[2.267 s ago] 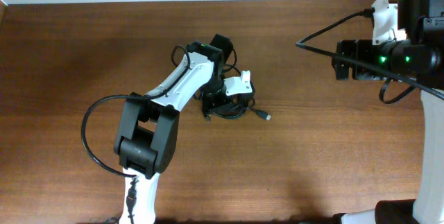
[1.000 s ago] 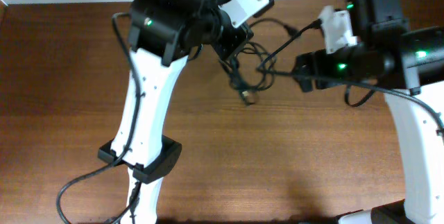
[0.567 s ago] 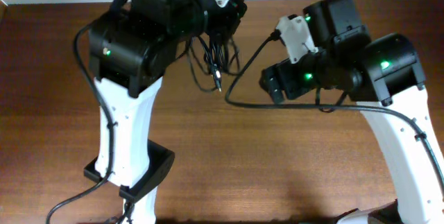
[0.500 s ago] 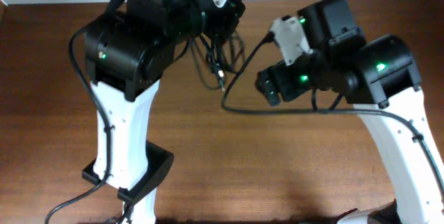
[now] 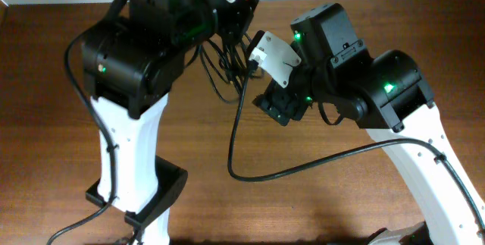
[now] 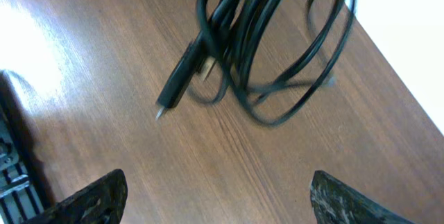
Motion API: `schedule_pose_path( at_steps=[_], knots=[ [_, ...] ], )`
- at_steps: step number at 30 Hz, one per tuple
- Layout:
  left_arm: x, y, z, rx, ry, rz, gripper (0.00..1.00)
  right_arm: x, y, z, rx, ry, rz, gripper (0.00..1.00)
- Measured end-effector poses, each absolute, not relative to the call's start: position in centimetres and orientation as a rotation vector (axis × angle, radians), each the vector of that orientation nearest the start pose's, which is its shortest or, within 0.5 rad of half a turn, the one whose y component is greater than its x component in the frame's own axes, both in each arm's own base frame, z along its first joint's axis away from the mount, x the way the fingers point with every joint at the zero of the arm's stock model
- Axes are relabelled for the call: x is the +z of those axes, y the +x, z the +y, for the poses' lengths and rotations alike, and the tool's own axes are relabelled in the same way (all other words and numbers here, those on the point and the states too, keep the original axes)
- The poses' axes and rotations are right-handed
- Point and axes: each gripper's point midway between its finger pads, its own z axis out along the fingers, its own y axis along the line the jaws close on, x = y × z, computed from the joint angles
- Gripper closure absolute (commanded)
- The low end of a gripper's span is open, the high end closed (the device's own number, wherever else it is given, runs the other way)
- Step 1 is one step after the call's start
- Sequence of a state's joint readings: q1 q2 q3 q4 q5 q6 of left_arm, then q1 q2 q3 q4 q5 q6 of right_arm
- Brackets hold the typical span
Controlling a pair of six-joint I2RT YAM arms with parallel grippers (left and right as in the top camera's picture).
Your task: Untangle cables
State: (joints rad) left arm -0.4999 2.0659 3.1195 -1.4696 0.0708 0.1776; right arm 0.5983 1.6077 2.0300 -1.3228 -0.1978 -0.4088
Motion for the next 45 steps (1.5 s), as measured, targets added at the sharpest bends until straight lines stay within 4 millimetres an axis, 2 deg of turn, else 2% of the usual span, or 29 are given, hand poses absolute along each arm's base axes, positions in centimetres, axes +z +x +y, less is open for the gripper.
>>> schedule_pose_path(
  at_steps=[8, 9, 10, 11, 18, 24, 27, 31, 33, 38, 45],
  knots=[
    [54.0, 34.3, -19.4, -0.259, 0.638, 1.746, 0.96, 33.0, 29.7, 25.5, 0.390, -1.313, 2.109, 0.17],
    [54.4, 33.9, -19.2, -0.258, 0.633, 1.736, 0.97, 32.9, 29.7, 25.6, 0.398, -1.316, 2.110, 0.25],
    [54.7, 33.6, -19.0, -0.259, 0.630, 1.727, 0.96, 32.8, 29.7, 25.8, 0.404, -1.319, 2.110, 0.51],
    [55.0, 33.3, -18.8, -0.259, 0.627, 1.719, 0.96, 32.8, 29.8, 26.0, 0.411, -1.324, 2.102, 0.95],
    [55.1, 33.0, -18.1, -0.232, 0.606, 1.726, 0.96, 33.9, 30.0, 27.8, 0.439, -1.341, 2.003, 0.96],
    [55.0, 33.4, -17.3, -0.184, 0.573, 1.741, 0.94, 34.2, 30.7, 27.8, 0.413, -1.327, 1.985, 0.96],
    [54.8, 33.6, -16.2, -0.127, 0.535, 1.761, 0.95, 34.6, 32.4, 26.7, 0.376, -1.249, 1.999, 0.96],
    [55.7, 32.9, -14.8, -0.084, 0.491, 1.748, 0.96, 34.8, 35.4, 22.7, 0.375, -1.091, 2.071, 0.96],
    [56.2, 32.2, -14.2, -0.078, 0.478, 1.734, 0.96, 34.9, 36.1, 21.3, 0.392, -1.041, 2.091, 0.96],
    [56.8, 31.7, -12.9, -0.029, 0.432, 1.730, 0.97, 35.1, 35.8, 21.8, 0.440, -1.045, 2.080, 0.96],
    [55.1, 33.4, -12.8, 0.033, 0.422, 1.793, 0.97, 35.1, 36.3, 21.1, 0.416, -1.019, 2.092, 0.96]
  ],
)
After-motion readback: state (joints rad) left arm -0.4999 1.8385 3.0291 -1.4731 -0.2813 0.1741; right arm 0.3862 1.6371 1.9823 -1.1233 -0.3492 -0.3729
